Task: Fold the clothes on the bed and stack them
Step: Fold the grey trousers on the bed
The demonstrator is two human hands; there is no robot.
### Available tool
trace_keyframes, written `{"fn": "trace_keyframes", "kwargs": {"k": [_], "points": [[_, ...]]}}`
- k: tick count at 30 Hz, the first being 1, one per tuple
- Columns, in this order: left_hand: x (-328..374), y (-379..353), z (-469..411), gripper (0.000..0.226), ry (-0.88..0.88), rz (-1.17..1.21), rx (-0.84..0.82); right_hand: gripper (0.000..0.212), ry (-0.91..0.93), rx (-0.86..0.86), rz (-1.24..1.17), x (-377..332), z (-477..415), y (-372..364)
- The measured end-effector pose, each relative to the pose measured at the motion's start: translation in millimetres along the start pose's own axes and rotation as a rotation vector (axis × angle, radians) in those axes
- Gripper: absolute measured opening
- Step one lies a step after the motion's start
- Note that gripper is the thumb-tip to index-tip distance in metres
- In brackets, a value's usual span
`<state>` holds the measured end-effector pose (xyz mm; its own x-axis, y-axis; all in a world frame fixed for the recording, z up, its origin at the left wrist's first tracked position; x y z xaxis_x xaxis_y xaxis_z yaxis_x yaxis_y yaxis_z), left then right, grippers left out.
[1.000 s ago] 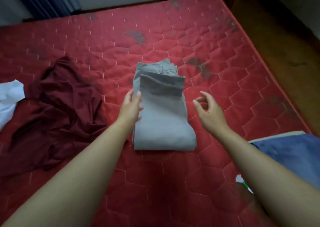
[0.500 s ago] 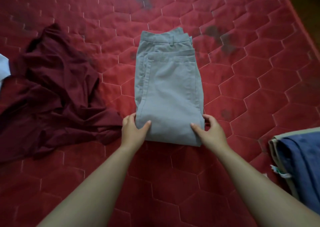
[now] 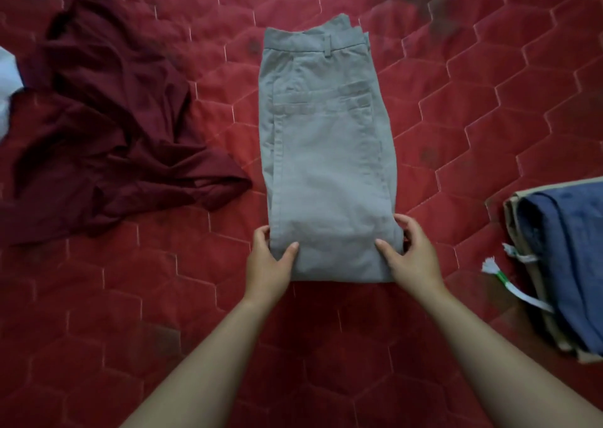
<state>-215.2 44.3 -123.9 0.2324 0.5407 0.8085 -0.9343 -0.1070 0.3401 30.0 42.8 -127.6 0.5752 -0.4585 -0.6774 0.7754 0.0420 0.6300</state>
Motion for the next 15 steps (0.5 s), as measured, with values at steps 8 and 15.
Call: {"fn": "trace_keyframes", "kwargs": {"k": [8,15], "points": [[-50,17,100,0.044,0.239,-0.068,-0.126,0.046,-0.106,-0.190,0.183,42,89,8],[7,-3,19,0.045,-0.108,-0.265,-0.029,0.040,0.075,0.049,0.186,-19,10,5]]}}
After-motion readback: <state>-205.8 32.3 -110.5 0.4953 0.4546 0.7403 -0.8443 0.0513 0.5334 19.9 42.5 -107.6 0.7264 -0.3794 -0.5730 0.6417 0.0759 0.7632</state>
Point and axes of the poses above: each hand's wrist, its own z-axis away from the middle knuckle, its own y-axis out of the back of the hand, x = y × z, the point moved 3 cm from there along -z, towards the middle knuckle, and after that the axes turned 11 degrees about z, right-handed, at the moved point
